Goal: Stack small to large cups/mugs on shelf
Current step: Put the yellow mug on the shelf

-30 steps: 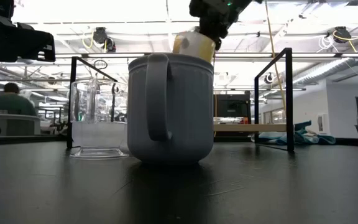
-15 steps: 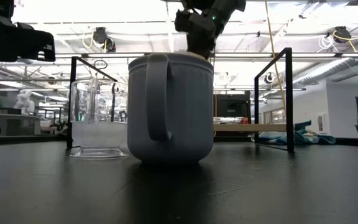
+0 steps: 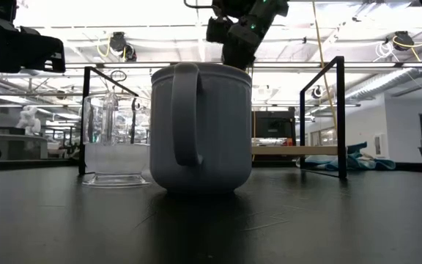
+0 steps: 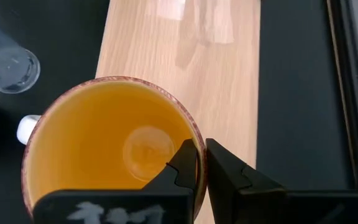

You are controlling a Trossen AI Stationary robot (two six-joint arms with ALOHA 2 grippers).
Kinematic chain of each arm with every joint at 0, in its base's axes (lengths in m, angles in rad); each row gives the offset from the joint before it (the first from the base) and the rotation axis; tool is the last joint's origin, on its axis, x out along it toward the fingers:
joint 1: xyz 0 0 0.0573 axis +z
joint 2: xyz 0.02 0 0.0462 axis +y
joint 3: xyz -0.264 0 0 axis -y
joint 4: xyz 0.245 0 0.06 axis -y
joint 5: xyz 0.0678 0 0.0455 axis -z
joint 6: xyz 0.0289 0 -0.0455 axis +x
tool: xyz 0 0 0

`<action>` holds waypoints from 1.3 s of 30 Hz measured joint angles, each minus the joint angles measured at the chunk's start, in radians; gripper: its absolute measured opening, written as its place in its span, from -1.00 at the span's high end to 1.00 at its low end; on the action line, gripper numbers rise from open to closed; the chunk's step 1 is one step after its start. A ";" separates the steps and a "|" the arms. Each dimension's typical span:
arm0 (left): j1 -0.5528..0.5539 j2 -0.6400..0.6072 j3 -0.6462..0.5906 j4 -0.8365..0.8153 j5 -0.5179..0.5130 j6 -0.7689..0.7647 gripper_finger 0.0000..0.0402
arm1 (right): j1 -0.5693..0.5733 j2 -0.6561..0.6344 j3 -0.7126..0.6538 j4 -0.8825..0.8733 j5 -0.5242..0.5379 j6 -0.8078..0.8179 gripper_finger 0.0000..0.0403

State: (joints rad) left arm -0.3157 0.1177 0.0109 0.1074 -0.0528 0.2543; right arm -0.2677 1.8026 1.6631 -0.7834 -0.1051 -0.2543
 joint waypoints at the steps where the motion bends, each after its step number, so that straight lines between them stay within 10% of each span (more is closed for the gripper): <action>1: 0.000 0.000 0.000 0.000 0.000 0.000 0.84 | 0.000 0.003 -0.001 -0.005 0.000 -0.004 0.96; 39: 0.000 0.000 0.000 -0.006 0.000 0.000 0.84 | 0.007 0.015 -0.054 0.069 -0.058 -0.155 0.96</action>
State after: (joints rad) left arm -0.3161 0.1177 0.0109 0.1017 -0.0528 0.2539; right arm -0.2609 1.8179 1.6093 -0.7140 -0.1629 -0.4095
